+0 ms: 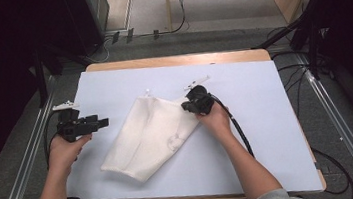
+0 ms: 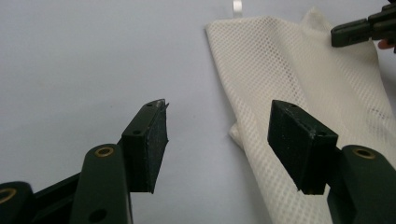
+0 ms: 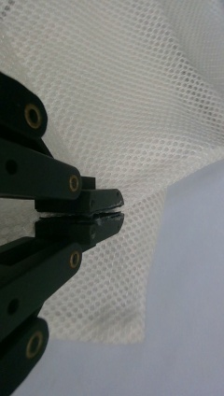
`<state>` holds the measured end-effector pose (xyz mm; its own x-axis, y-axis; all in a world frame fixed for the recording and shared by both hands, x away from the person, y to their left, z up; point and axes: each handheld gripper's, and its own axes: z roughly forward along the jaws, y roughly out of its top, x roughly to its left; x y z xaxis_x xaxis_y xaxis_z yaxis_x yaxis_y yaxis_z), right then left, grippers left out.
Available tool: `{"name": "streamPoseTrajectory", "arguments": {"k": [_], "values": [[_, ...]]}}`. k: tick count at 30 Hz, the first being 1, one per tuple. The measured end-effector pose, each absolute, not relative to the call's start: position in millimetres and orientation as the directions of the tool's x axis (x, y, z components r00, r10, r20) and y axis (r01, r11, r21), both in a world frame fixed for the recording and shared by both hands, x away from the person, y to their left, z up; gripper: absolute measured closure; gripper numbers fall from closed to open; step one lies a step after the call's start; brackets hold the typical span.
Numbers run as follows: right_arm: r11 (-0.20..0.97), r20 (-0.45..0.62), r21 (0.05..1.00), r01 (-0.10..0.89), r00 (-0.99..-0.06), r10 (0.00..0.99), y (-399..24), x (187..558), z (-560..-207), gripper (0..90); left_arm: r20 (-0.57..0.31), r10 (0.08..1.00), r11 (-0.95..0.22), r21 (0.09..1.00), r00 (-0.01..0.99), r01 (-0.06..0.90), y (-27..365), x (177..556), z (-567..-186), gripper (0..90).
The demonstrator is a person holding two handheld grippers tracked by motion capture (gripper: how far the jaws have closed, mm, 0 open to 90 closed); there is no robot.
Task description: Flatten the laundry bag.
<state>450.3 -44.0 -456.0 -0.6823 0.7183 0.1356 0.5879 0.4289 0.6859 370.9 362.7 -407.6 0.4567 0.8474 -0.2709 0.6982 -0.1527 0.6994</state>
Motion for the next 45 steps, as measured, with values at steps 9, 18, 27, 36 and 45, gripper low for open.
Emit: {"name": "streamPoseTrajectory", "arguments": {"k": [9,18,27,36,45], "values": [[0.380,0.110,0.689,0.618,-0.607,0.787,-74,477,-446,89.1,-0.270,0.844,-0.162,0.697,0.464,0.699,360,372,-408,38.5],[0.325,0.095,0.688,0.649,-0.524,0.846,-99,509,-448,88.9,-0.274,0.835,-0.168,0.698,0.476,0.696,355,372,-408,38.5],[0.261,0.142,0.671,0.694,-0.466,0.873,-116,512,-445,76.4,-0.275,0.819,-0.194,0.694,0.504,0.694,341,372,-407,38.7],[0.272,0.133,0.704,0.655,-0.499,0.856,-124,481,-419,70.8,-0.269,0.797,-0.233,0.689,0.541,0.686,318,374,-403,39.5],[0.300,0.119,0.711,0.636,-0.530,0.840,-131,445,-421,67.3,-0.248,0.781,-0.279,0.683,0.573,0.675,292,391,-408,38.5]]}}
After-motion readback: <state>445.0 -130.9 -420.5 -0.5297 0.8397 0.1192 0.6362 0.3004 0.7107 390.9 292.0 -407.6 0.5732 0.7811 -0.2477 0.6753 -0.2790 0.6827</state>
